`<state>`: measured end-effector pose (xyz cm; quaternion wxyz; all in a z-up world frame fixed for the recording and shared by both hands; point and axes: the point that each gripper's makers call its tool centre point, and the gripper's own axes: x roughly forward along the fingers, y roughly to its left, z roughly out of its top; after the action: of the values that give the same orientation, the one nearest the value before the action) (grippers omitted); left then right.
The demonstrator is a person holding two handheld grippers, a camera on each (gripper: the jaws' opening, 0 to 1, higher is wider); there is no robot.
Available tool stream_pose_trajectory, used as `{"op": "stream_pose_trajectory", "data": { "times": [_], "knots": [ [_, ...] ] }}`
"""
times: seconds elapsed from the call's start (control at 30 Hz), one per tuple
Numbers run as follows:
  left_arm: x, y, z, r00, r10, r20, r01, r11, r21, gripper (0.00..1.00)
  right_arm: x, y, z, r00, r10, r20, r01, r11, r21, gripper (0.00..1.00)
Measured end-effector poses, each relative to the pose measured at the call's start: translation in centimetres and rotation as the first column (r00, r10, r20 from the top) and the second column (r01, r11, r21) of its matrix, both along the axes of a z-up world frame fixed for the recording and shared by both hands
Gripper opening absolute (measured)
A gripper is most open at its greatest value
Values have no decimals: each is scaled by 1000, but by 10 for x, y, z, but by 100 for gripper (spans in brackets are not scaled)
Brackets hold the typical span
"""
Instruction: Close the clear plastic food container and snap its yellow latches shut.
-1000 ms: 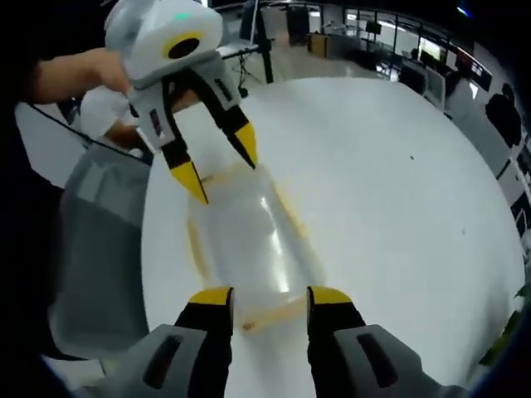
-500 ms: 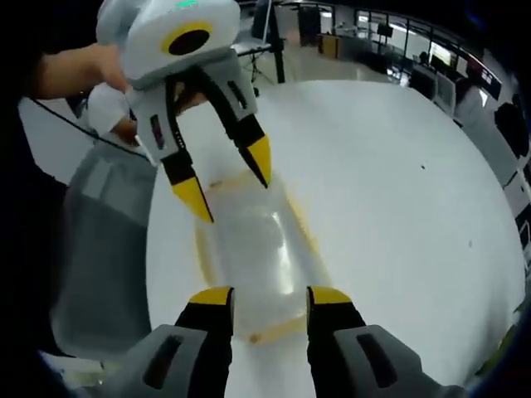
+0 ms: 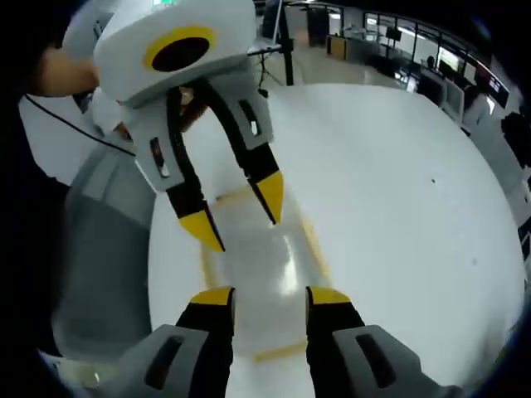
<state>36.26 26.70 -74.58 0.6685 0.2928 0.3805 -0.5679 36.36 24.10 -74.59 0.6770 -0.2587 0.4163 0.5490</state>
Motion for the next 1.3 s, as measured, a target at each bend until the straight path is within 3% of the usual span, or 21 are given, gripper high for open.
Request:
{"op": "stream_pose_trajectory", "data": {
  "times": [0.5,0.9,1.2,1.3],
  "knots": [
    [-4,-5,-8,999,-50,11,50,999,23,32,2,11,-3,999,45,22,-45,999,-12,32],
    [-7,-3,-13,998,-58,-1,58,998,38,32,13,14,-7,999,24,20,-24,999,-21,31],
    [-15,-4,-13,997,-74,-6,74,996,45,39,23,16,-8,999,7,34,-6,1000,-24,33],
    [-19,-5,-13,996,-85,-1,85,995,55,45,25,15,-11,1000,-8,12,8,1000,-27,33]
  ]
}}
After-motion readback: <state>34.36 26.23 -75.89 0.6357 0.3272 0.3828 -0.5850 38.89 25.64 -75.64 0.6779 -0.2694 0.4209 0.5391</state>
